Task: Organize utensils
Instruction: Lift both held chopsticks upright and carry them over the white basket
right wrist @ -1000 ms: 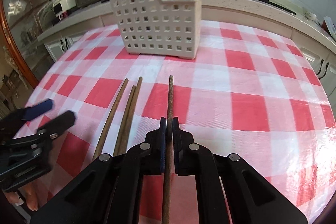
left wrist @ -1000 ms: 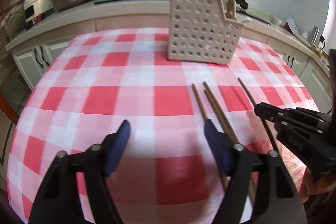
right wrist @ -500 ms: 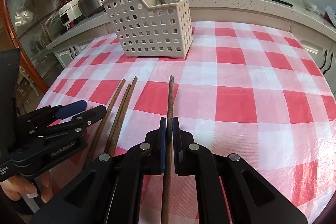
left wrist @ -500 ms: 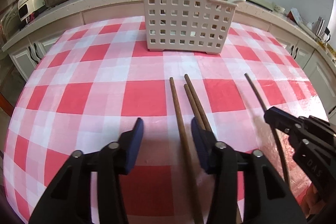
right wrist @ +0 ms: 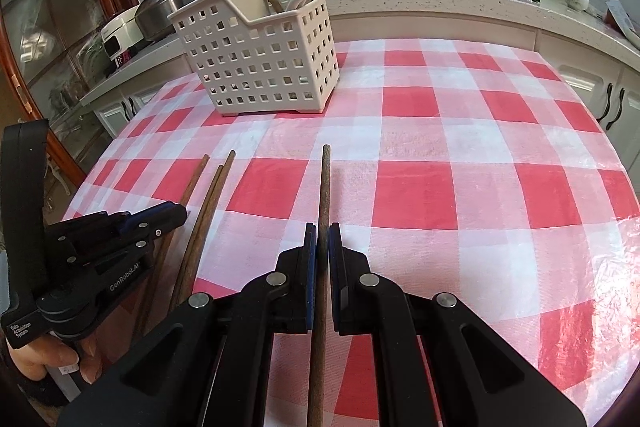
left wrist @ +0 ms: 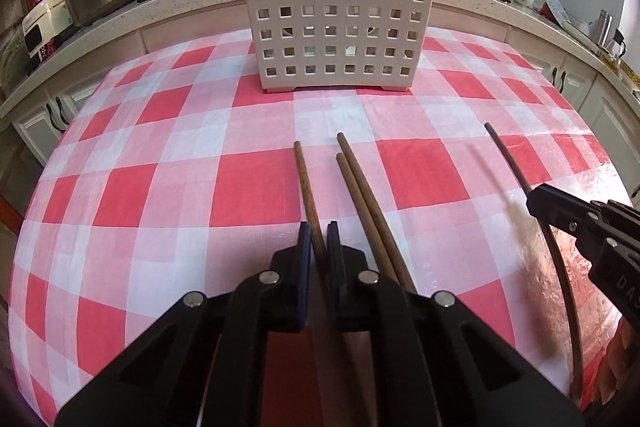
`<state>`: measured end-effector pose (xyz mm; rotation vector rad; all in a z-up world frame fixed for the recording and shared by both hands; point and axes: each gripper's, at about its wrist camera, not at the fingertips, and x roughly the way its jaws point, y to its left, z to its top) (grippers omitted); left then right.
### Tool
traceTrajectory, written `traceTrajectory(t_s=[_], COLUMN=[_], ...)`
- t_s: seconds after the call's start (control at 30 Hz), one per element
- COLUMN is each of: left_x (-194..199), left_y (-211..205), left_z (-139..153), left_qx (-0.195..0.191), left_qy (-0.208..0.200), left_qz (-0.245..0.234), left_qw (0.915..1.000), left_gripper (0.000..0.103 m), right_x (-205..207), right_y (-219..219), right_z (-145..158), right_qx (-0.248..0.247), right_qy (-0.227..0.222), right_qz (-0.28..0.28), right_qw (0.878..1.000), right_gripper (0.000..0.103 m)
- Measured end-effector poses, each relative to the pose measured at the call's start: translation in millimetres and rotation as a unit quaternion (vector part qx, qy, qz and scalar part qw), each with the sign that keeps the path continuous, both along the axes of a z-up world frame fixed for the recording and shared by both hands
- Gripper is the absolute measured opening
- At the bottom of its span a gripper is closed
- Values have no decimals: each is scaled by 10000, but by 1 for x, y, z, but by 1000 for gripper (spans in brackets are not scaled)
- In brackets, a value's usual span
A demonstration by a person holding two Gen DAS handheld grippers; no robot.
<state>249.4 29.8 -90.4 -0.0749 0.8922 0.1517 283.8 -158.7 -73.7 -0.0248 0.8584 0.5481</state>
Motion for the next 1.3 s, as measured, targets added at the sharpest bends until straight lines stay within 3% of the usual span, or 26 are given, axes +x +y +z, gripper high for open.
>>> traceTrajectory(t_s=[0.2, 0.77, 1.3], left_x=[-8, -66, -97], left_y=[10, 22, 20], left_z=[7, 109, 150], left_qx=[-192, -165, 31], left_qy=[-149, -1557, -2206], left_qz=[-19, -73, -156], left_qw=[9997, 9876, 9752], left_gripper=[6, 6, 6], right_x=[-3, -28, -58], right_y=[5, 13, 23], right_z=[7, 87, 135], right_qx=[-26, 167, 208], right_qy=[-92, -1062, -1755], right_qz=[26, 67, 189], right_qw=[10000, 9942, 9841], right_gripper=[6, 6, 6])
